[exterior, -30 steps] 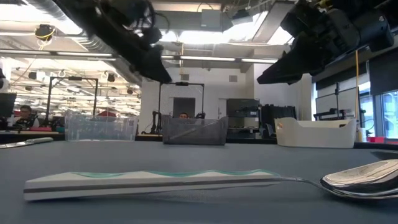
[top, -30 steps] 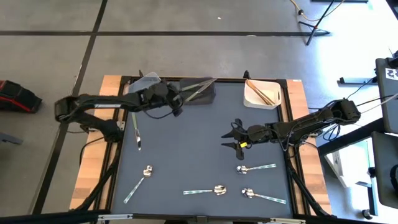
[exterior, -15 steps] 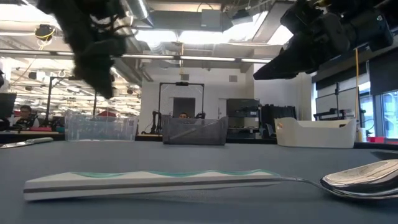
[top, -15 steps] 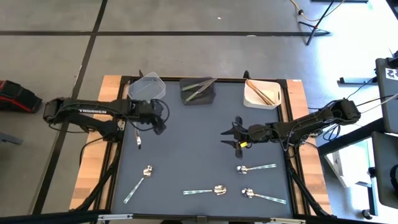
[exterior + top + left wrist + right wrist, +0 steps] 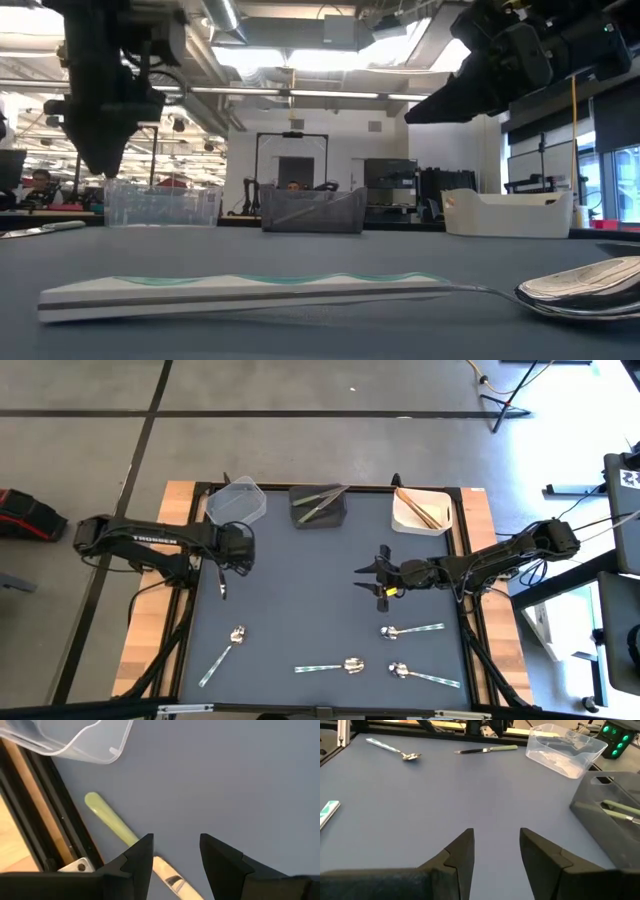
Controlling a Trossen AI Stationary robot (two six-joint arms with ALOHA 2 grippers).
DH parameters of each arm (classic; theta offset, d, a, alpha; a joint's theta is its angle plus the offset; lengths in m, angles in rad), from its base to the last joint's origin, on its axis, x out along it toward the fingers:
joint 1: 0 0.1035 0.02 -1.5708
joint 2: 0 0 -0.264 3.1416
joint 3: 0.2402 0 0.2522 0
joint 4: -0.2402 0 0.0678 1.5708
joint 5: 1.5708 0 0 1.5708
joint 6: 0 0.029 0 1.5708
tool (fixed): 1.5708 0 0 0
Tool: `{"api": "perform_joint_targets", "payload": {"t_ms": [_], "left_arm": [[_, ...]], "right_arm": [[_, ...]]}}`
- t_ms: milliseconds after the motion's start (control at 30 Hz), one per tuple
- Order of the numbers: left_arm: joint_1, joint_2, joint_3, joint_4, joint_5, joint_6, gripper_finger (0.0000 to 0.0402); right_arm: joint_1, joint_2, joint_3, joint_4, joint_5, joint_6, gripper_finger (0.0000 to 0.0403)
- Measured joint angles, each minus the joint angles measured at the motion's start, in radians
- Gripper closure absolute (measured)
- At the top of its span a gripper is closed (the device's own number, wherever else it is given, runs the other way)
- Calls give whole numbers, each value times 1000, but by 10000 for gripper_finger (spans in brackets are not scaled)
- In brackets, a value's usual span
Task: Sort silverware by color (type)
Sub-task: Put the green table knife into the black bin
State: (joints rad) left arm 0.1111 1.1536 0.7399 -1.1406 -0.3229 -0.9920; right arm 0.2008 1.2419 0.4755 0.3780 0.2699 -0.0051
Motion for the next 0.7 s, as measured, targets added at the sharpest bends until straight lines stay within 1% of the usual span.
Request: {"api": "perform_joint_targets", "payload": {"t_ms": [200, 367, 500, 700], "left_arm": [[75, 98, 0, -88, -24, 3, 246], [121, 142, -3, -98, -27, 6, 246], [147, 160, -49, -62, -22, 12, 246], [208, 161, -146, 62, -5, 60, 246]], "right_arm": [[0, 0, 0, 15, 0, 0, 259], [0, 0, 0, 15, 0, 0, 259], [1, 0, 0, 15, 0, 0, 259], [2, 0, 0, 17, 0, 0, 259]]}}
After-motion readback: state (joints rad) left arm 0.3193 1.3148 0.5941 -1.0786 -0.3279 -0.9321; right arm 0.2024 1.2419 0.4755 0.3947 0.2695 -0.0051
